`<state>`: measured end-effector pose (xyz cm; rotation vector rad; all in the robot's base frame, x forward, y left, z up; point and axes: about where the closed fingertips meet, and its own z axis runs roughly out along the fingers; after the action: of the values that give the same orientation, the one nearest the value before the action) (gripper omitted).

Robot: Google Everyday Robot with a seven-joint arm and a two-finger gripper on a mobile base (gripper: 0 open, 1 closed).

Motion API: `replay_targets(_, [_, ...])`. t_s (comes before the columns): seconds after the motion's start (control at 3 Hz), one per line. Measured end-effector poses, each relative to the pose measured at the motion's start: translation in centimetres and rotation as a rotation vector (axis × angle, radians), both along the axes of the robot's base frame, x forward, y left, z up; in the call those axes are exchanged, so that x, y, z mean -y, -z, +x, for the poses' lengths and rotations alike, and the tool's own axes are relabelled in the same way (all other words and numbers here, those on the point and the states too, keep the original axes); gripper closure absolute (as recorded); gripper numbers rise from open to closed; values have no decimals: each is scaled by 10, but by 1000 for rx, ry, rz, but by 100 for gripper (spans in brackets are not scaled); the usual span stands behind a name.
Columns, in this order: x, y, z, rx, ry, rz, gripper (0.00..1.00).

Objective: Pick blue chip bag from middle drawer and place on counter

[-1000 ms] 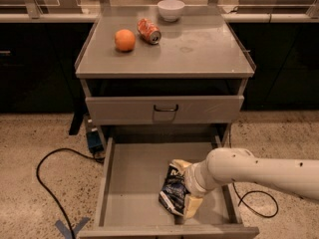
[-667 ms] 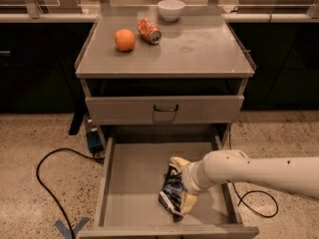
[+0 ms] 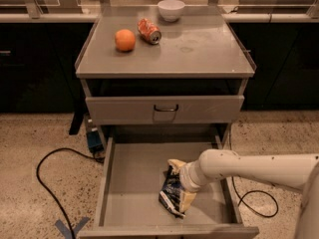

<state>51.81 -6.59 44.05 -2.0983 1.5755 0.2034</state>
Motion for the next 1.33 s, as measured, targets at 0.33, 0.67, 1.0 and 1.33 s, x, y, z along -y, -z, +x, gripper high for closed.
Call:
replay_targets(0.33, [4, 21, -1, -42, -25, -13, 0])
replay_targets(0.67, [6, 34, -4, -73, -42, -22, 0])
replay_targets(1.0, [3, 47, -8, -114, -58, -27, 0])
replay_targets(1.33, [-1, 55, -11, -142, -72, -33, 0])
